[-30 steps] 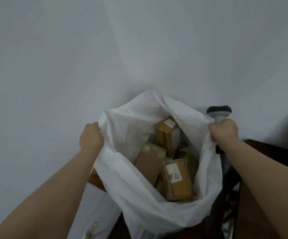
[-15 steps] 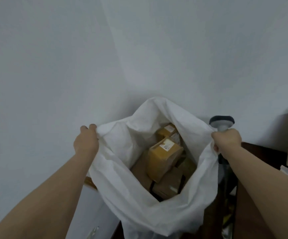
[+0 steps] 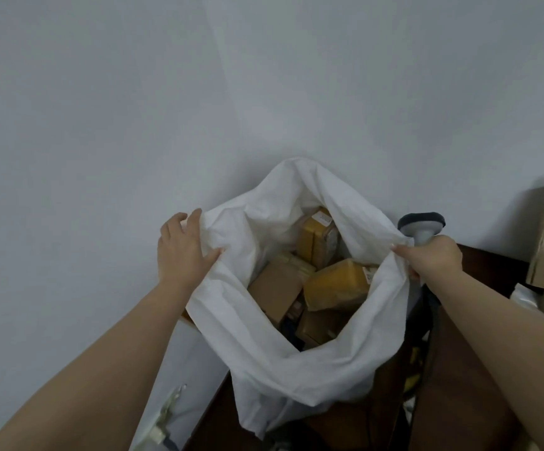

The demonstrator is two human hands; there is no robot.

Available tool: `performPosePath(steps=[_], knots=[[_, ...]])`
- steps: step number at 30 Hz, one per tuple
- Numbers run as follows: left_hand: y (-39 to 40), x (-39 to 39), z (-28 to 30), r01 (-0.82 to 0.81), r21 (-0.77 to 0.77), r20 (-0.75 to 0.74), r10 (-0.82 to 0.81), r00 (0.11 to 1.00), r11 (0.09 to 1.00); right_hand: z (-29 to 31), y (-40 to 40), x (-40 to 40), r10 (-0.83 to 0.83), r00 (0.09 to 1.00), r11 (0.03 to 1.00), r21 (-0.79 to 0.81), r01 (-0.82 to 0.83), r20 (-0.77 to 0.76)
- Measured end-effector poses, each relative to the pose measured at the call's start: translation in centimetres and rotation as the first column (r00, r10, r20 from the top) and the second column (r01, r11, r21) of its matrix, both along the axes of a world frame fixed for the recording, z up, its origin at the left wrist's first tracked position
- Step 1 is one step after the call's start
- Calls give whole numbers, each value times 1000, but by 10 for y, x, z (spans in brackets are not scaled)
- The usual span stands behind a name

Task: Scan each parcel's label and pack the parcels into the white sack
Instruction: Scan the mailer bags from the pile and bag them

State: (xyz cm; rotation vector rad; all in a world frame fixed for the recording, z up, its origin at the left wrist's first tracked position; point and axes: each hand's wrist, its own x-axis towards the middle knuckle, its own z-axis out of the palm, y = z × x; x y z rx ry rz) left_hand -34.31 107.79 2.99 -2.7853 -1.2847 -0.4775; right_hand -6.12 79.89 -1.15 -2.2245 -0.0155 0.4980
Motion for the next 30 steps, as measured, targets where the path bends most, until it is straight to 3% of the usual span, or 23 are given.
performPosePath(steps=[3,4,5,7,9,13,16,19,24,27,30], knots=[[-21,-3,-13,246,192,13,-253,967,950,-4,-12,-6,-8,1000,1000,-22,7,-17],[-29,-5,-18,336,191,2,-343,940,922,-6,-15,-9,-10,1000,1000,-18,10,-18],[-38,-6,-22,420,97,1,-422,906,902,-8,-18,-12,-4,1000,1000,-14,4,-14],[-55,-10,-28,496,-270,11,-513,858,825,-11,-21,-19,8,1000,1000,-2,-8,-9],[-69,-13,-33,480,-444,-151,-592,792,756,-15,-23,-26,19,1000,1000,6,-19,-10],[-89,-24,-36,356,-509,-563,-616,550,783,-17,-23,-40,19,999,1000,7,-19,-34],[-94,-36,-42,313,-483,-682,-575,451,818,-13,-27,-55,-61,998,996,73,60,19],[-89,-45,-49,327,-482,-618,-580,531,813,-11,-31,-73,-119,991,988,103,113,57],[-78,-63,-38,368,-638,-205,-610,765,676,-19,-22,-109,-162,986,987,13,162,34],[-66,-85,-25,360,-738,-32,-564,825,570,-20,-9,-126,-172,984,983,-56,175,45],[-54,-104,-18,338,-760,6,-515,857,554,-11,-2,-128,-225,971,970,-76,231,83]])
